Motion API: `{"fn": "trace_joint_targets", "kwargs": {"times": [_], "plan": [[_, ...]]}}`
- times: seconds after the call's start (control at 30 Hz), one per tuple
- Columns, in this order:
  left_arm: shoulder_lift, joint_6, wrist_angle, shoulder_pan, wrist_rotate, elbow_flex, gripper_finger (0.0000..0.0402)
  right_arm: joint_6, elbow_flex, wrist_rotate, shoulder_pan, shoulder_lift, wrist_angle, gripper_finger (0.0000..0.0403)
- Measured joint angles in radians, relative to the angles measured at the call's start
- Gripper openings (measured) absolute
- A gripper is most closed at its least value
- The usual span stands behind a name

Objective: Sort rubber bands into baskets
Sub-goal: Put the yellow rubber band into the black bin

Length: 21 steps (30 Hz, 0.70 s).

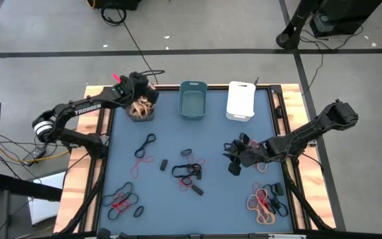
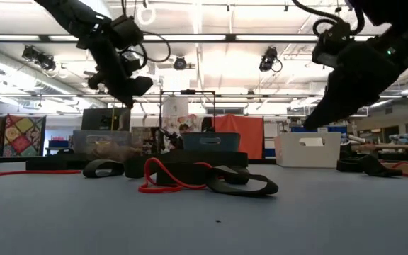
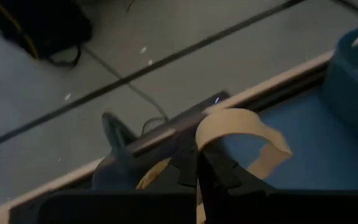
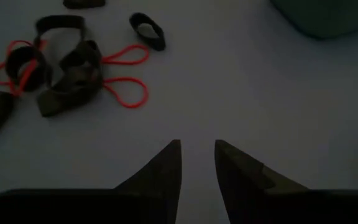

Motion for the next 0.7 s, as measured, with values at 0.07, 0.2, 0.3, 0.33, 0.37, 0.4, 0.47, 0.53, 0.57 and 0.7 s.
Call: {"fn": "trace_joint_targets", "kwargs": {"times": [0.07,0.2,0.3,0.33,0.37,0.4,0.47,0.53,0.57,0.7], "plan": [[0.000,-0.010,-0.043,0.010,0.001,0.000,0.0004,0.020,-0.010,-0.002,0.000,0.000,0.000,0.0109],[0.000,-0.020,-0.109,0.016,0.014,0.000,0.0008,0.021,-0.035,-0.032,0.000,0.000,0.015,0.0109],[0.001,-0.017,-0.144,0.015,0.028,0.000,0.0016,0.030,-0.048,-0.042,0.000,0.000,0.040,0.0111],[0.001,-0.003,-0.151,0.015,0.028,0.000,0.0019,0.054,-0.049,-0.038,0.000,0.000,0.042,0.0112],[0.001,0.006,-0.158,0.015,0.028,0.000,0.0021,0.080,-0.049,-0.025,-0.002,0.000,0.044,0.0112],[0.001,0.024,-0.167,0.015,0.028,0.000,0.0024,0.101,-0.049,-0.013,-0.007,0.000,0.047,0.0112],[0.001,0.045,-0.185,0.014,0.028,0.000,0.0029,0.119,-0.049,0.000,-0.020,0.000,0.053,0.0111],[0.001,0.047,-0.198,0.014,0.031,0.000,0.0034,0.117,-0.049,0.000,-0.032,0.000,0.052,0.0110],[0.001,0.047,-0.205,0.013,0.032,0.000,0.0038,0.117,-0.049,0.000,-0.038,0.000,0.052,0.0110],[0.001,0.045,-0.194,0.009,0.024,0.000,0.0073,0.116,-0.049,0.000,-0.052,0.000,0.052,0.0113]]}}
